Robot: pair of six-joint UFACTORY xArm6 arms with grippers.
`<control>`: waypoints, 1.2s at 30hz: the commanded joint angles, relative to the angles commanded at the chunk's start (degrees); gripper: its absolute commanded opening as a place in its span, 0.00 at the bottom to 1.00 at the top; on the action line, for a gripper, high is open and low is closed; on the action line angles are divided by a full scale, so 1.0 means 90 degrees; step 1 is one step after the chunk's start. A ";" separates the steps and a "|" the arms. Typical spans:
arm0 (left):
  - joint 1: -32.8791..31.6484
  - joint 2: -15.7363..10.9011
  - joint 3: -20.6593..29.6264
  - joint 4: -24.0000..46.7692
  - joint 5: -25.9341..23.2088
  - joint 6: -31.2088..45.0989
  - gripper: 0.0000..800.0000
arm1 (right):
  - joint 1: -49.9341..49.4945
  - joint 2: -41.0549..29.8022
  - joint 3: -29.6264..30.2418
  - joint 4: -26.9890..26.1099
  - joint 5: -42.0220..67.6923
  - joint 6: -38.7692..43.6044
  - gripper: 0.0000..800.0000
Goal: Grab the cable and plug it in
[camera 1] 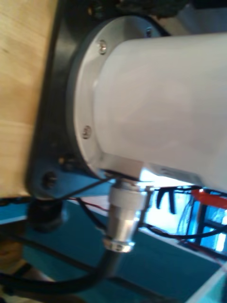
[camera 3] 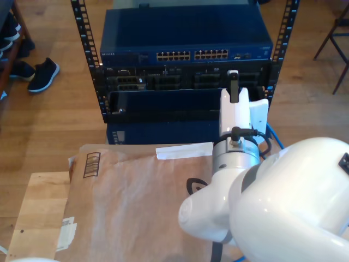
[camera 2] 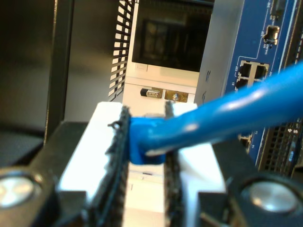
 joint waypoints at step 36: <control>0.0322 0.0068 0.0645 0.0137 -0.1407 0.0078 1.00 | 0.0303 0.0049 -0.0518 0.0811 0.1299 -0.1289 0.00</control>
